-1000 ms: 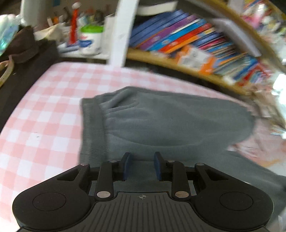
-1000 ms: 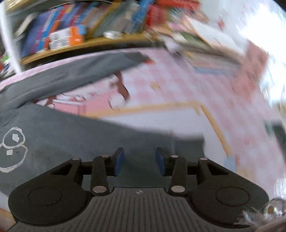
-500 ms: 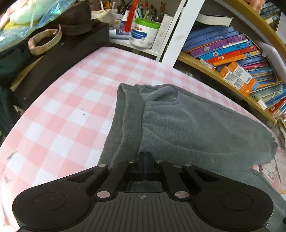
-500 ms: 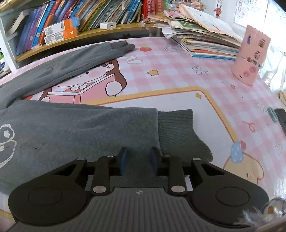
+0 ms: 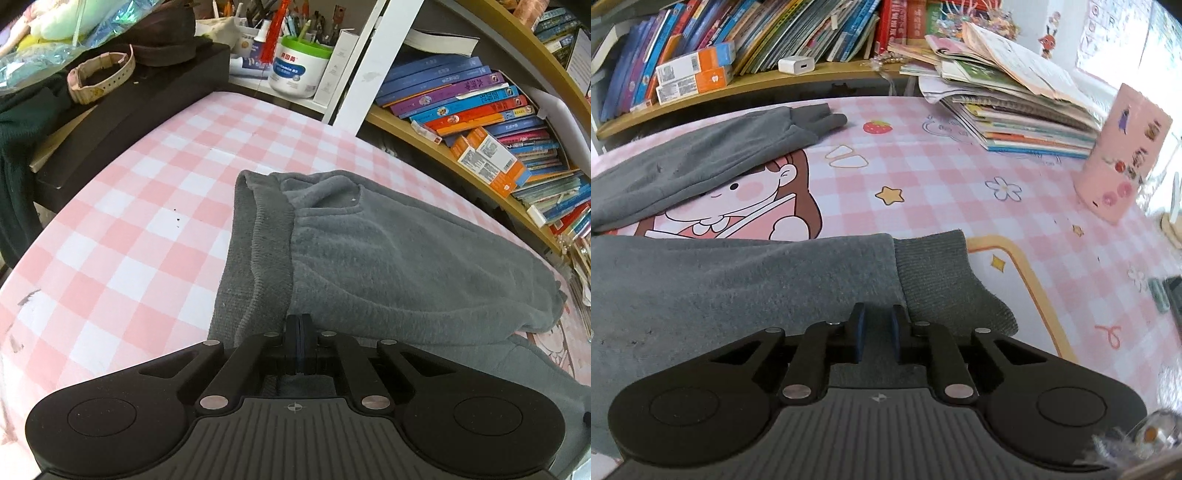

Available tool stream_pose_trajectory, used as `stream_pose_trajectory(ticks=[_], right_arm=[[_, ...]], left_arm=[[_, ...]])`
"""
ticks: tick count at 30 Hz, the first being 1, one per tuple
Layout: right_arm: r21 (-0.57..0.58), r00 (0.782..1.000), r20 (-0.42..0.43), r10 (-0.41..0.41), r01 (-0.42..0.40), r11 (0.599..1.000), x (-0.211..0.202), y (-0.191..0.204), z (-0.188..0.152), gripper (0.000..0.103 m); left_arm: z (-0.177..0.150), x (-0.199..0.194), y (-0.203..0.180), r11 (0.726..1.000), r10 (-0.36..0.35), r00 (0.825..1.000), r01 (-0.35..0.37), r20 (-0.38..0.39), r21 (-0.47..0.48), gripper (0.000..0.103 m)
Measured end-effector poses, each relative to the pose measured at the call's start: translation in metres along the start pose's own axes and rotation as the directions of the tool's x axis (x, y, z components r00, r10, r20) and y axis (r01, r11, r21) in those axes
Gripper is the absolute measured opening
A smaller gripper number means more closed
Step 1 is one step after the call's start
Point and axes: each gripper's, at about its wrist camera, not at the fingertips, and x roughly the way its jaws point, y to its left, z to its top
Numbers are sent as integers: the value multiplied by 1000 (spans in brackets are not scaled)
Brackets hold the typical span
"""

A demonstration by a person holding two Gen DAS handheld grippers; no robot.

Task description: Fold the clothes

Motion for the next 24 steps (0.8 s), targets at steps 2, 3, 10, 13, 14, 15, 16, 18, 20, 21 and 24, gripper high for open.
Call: stream_pose_trajectory(ticks=[2, 3, 10, 13, 14, 15, 16, 18, 20, 21, 24], right_arm=[[-1, 1000, 4, -3, 3, 1000, 0, 1, -1, 14], [2, 1000, 4, -2, 2, 1000, -1, 1, -2, 14], [-14, 1000, -1, 23, -23, 1000, -4, 4, -6, 14], [-19, 1000, 7, 20, -20, 1000, -5, 5, -7, 14], [-20, 1000, 8, 19, -19, 1000, -5, 6, -8, 14], [-21, 1000, 7, 17, -16, 1000, -5, 6, -7, 14], [-22, 1000, 6, 14, -14, 1000, -5, 7, -7, 14], [-20, 1000, 9, 7, -7, 1000, -5, 8, -8, 14], [-17, 1000, 13, 0, 1, 1000, -5, 9, -8, 14], [-18, 1000, 14, -3, 3, 1000, -5, 10, -9, 14], [-16, 1000, 17, -2, 3, 1000, -9, 12, -10, 17]], left_arm=[[1, 0, 4, 1000, -7, 1000, 7, 2, -27, 5], [1, 0, 6, 999, -11, 1000, 11, 2, -40, 5], [-1, -6, 9, 999, 25, 999, -24, 20, -41, 5], [-1, -6, 9, 1000, 16, 1000, -15, 16, -17, 5], [-1, -6, 9, 1000, 10, 1000, -10, 14, -15, 5], [-1, -7, 10, 1000, 5, 1000, -5, 12, -13, 5], [-2, -7, 10, 1000, -1, 1000, 1, 11, -11, 5], [-4, -9, 11, 1000, -8, 1000, 8, 9, -3, 5], [-6, -16, 7, 1000, 8, 1000, -8, 21, 19, 5], [-7, -21, 3, 999, 24, 999, -25, 33, 34, 6], [-13, -46, -10, 995, 33, 995, -42, 95, 93, 19]])
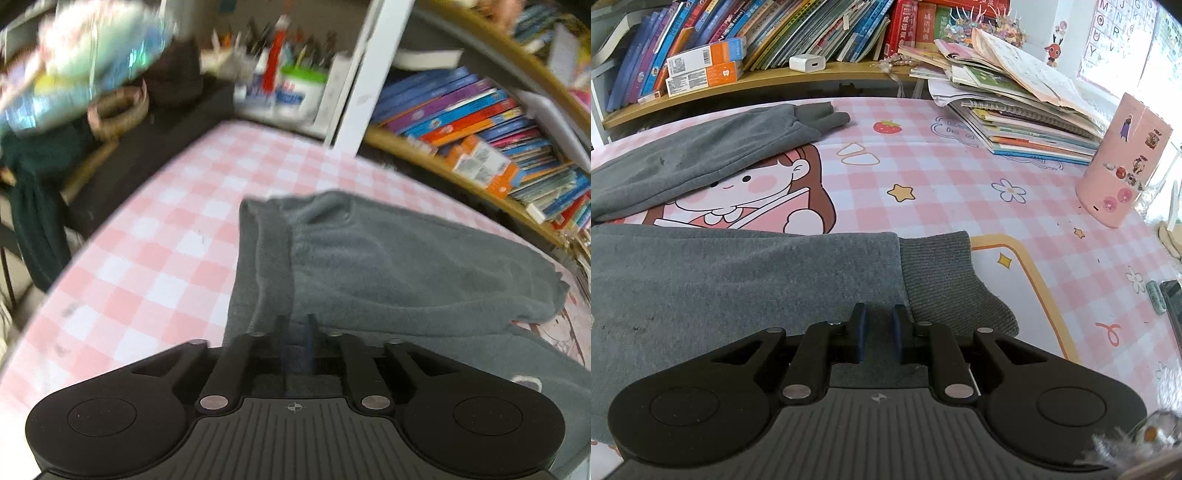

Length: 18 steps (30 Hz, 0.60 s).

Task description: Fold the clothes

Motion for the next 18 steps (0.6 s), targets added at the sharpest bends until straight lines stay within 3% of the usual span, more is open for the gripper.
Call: stream_pose_trajectory(ticks=[5, 11, 18], right_arm=[[-11, 998, 57, 27, -26, 1000, -28, 11, -6, 23], [-22, 988, 53, 145, -144, 989, -54, 43, -21, 28], [-176, 974, 37, 222, -213, 961, -65, 88, -29, 38]], left_arm=[[-13, -27, -5, 998, -60, 998, 60, -8, 27, 20], [-38, -27, -4, 996, -88, 993, 87, -83, -12, 20], [-54, -19, 9, 995, -85, 988, 77, -128, -62, 19]])
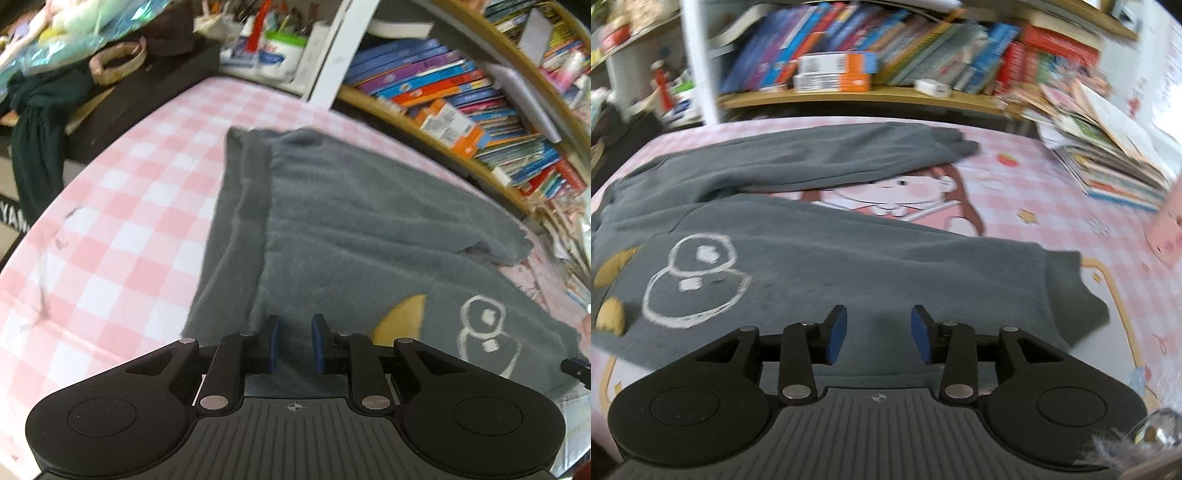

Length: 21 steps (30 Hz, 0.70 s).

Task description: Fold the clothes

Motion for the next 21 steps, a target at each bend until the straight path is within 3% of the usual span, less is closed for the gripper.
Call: stream_pose_trajectory(ticks=[3, 7, 10, 15, 21], right_arm=[[-13, 1000, -6, 6, -6, 1000, 1, 8, 0, 39], [2, 1000, -13, -2, 2, 1000, 1, 10, -3, 41], [28, 1000, -16, -13, 13, 1000, 0, 10, -5, 44], [37, 1000, -13, -18, 19, 999, -2, 20, -4, 46], [2, 1000, -12, -22, 22, 1000, -7, 39, -7, 51]], left_arm=[[-1, -1, 6, 999, -22, 1000, 22, 6, -24, 19], [0, -4, -7, 999, 3, 1000, -3, 2, 54, 20], [2, -7, -23, 991, -31, 999, 29, 13, 132, 20], [4, -6, -57, 950, -93, 996, 84, 14, 302, 32], [-2, -1, -70, 909, -141, 990, 140, -27, 392, 47]])
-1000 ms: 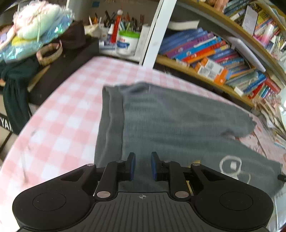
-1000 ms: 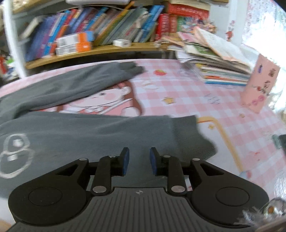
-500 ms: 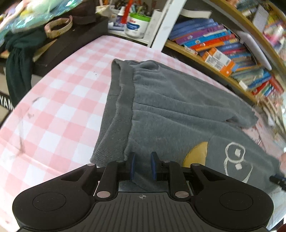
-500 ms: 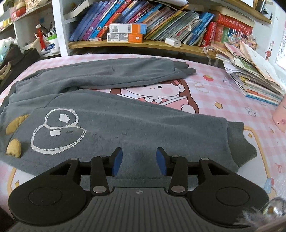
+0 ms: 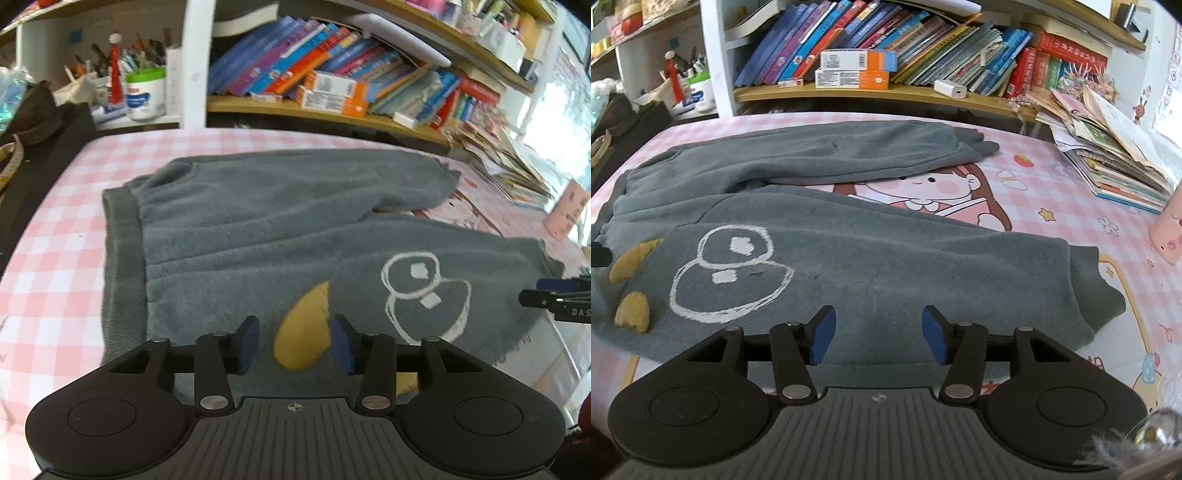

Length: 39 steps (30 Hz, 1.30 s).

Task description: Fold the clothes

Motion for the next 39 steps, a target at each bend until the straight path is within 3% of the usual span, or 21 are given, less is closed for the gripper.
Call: stream_pose_trajectory(ticks=[5, 10, 19, 28, 39], right_arm=[[-9, 1000, -12, -16, 16, 1000, -5, 14, -6, 53], [-26, 999, -37, -31, 30, 999, -8, 28, -11, 55], [-83, 997, -50, -50, 46, 996, -15, 52, -12, 61], [-110, 998, -52, -48, 42, 993, -13, 59, -9, 67], [-125, 999, -41, -2, -3, 992, 2, 38, -5, 69]], left_arm=[[-7, 0, -2, 998, -51, 998, 52, -26, 35, 50], [-13, -3, -6, 992, -90, 996, 92, -29, 83, 61], [-21, -10, 0, 989, -118, 993, 120, -33, 91, 68], [-25, -12, 9, 994, -101, 994, 102, -34, 48, 69], [-21, -1, -11, 998, -41, 998, 43, -58, 48, 70]])
